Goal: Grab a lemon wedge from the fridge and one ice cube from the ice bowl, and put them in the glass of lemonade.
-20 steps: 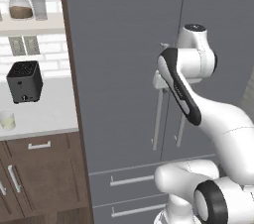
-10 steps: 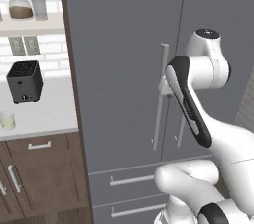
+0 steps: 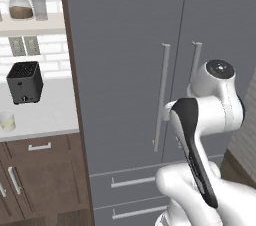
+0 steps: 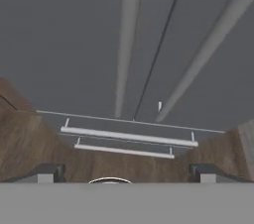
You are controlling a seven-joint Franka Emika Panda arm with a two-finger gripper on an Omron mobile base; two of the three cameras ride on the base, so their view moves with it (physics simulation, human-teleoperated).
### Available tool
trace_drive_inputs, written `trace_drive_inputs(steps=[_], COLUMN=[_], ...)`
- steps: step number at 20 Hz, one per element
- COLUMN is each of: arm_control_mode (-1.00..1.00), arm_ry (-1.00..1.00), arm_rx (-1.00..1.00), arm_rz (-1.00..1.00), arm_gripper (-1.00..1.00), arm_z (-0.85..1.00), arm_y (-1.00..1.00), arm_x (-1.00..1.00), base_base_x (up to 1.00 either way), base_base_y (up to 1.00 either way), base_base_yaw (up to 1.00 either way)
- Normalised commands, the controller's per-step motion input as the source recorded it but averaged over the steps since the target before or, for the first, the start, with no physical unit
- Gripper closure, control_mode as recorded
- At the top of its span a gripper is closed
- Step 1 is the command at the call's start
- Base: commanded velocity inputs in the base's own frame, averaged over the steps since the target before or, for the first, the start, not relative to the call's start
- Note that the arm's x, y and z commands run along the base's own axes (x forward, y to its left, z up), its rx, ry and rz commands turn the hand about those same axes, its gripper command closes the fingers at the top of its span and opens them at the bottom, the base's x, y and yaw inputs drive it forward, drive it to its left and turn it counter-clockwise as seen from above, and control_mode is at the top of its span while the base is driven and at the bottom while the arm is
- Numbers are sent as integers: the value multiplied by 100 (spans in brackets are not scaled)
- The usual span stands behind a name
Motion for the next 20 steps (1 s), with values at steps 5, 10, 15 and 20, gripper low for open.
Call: trace_drive_inputs(steps=[5, 10, 15, 20], arm_control_mode=[-100, -100, -100, -100], arm_ry=[-13, -18, -10, -12], arm_rx=[0, 0, 0, 0], arm_rz=[0, 0, 0, 0], arm_gripper=[-100, -100, -100, -100], arm_z=[-1, 26, 32, 7], arm_y=[-6, -25, -18, -7], arm_x=[-48, -5, 1, -33], base_base_x=[0, 0, 0, 0], base_base_y=[0, 0, 0, 0], base_base_yaw=[0, 0, 0, 0])
